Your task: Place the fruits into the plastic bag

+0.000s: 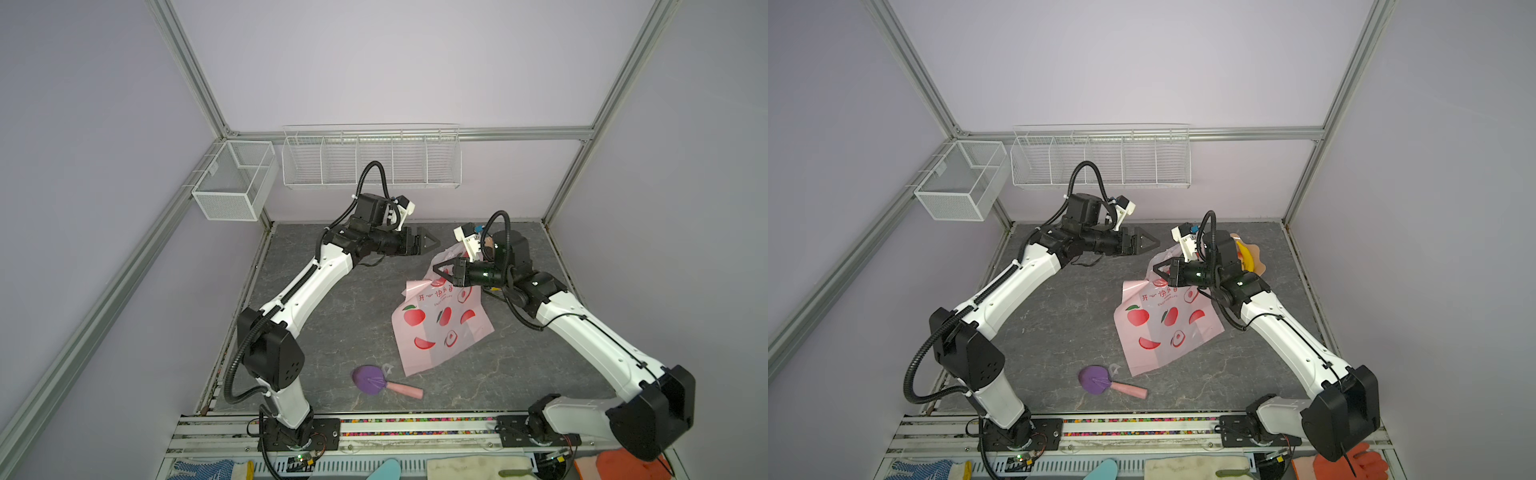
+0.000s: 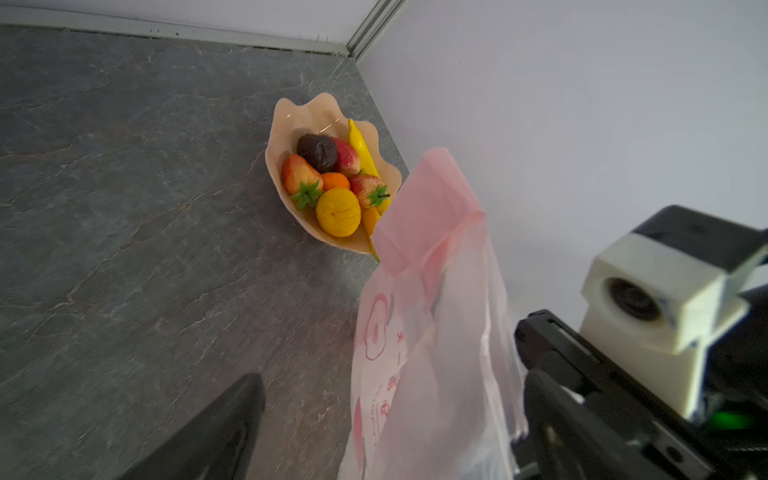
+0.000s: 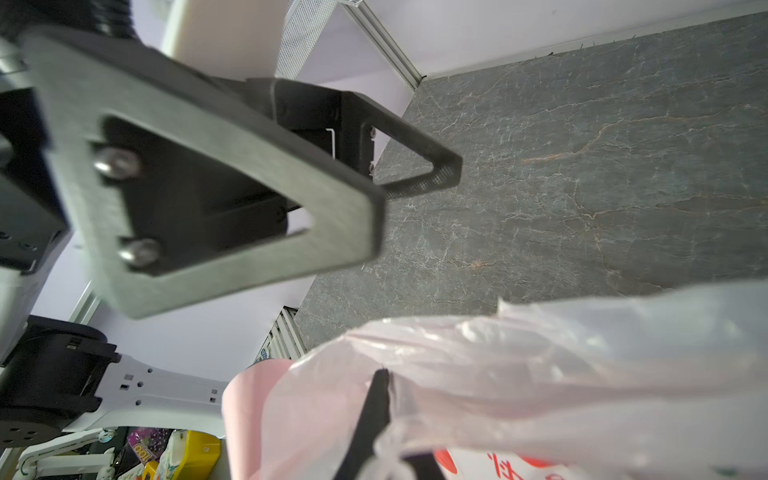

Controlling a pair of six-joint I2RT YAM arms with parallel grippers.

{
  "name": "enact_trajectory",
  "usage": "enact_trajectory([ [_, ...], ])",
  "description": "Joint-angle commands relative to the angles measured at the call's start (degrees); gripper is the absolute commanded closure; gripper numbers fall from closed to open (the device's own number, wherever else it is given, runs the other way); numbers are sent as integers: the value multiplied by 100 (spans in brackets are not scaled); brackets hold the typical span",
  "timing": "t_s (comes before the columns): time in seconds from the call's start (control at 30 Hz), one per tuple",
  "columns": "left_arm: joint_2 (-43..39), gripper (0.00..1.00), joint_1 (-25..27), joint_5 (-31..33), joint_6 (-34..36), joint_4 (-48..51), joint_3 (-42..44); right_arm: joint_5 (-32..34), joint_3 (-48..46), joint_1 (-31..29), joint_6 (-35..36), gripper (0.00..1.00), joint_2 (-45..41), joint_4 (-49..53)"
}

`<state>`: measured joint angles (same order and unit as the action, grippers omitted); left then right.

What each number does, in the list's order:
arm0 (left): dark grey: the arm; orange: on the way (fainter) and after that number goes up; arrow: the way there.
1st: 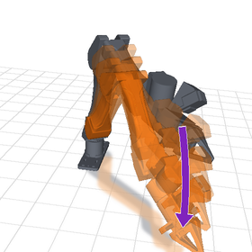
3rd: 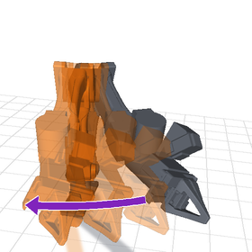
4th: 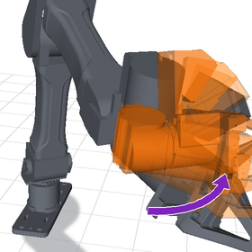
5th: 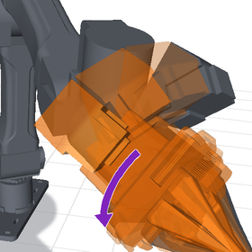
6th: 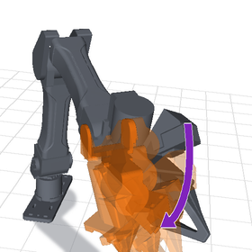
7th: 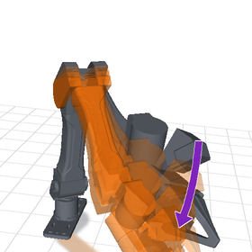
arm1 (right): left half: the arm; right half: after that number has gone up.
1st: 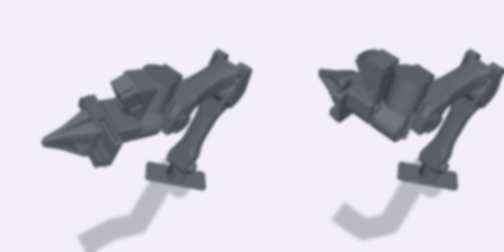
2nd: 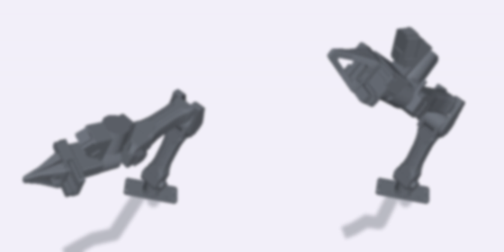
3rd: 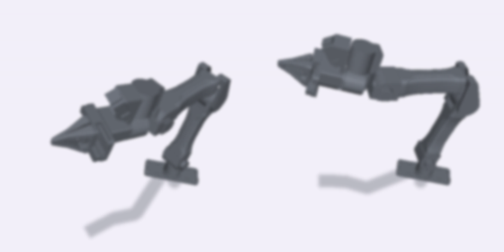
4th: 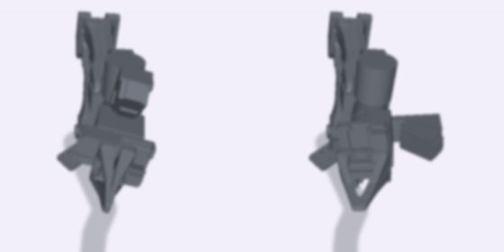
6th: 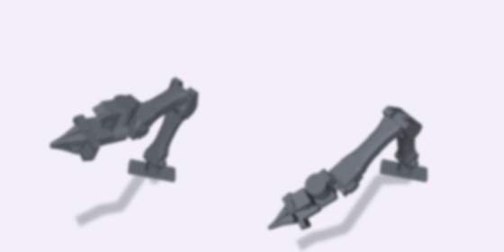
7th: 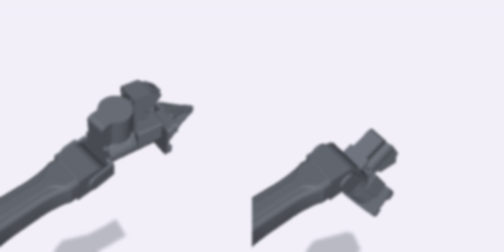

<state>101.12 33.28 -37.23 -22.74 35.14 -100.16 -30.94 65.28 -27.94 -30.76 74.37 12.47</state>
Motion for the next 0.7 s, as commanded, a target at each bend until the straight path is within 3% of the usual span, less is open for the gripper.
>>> enact_trajectory([
  [0.0, 143, 7, 65, 0, 718, 843, -330, -81, 135, -56, 145, 93, 49, 18],
  [0.33, 308, 15, 101, -608, 996, 1031, -592, -48, 126, -105, 185, 93, 65, 132],
  [0.53, 84, 8, -85, -749, 652, 712, -468, -24, 141, -98, 225, 93, 47, 225],
  [0.67, 82, 5, 38, -641, 1257, 1536, -815, -17, 135, -114, 255, 93, 49, 282],
])
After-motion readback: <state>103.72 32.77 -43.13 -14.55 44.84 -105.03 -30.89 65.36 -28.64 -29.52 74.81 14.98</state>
